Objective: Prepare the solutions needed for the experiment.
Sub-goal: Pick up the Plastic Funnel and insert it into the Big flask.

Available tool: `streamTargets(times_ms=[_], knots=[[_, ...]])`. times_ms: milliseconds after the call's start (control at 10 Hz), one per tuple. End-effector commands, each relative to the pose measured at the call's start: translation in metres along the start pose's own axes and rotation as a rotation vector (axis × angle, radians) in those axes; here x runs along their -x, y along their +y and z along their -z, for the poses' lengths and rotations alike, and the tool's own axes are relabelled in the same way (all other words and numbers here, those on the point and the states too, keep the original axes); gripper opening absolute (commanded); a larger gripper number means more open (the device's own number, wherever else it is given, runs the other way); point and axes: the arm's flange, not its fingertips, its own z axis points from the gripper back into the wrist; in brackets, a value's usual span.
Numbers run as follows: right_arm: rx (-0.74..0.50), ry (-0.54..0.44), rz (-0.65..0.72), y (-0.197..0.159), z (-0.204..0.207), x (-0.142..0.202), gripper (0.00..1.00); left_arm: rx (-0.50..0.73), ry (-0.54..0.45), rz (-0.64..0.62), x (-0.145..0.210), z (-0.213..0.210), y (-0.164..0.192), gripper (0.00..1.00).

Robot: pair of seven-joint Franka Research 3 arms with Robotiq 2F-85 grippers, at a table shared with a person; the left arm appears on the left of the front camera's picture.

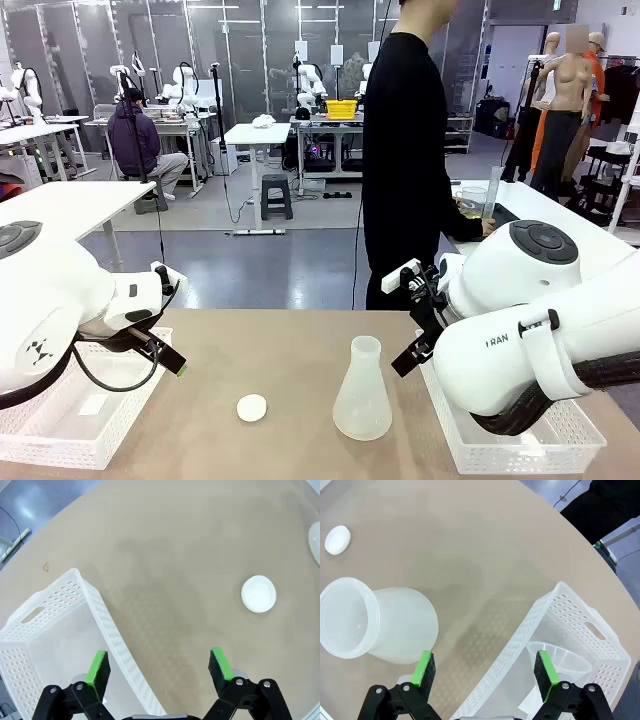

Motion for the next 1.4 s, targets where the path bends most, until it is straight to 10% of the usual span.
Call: streamTargets(times_ms=[0, 1300], knots=[[0.0, 0.0, 0.0, 0.0, 0.0, 0.0, 1.0, 0.0, 0.0, 0.0, -0.0001, 0.0, -0.0002, 1.0], [0.0, 0.0, 0.0, 0.0, 0.0, 0.0, 1.0, 0.0, 0.0, 0.0, -0.0001, 0.0, -0.0002, 1.0]])
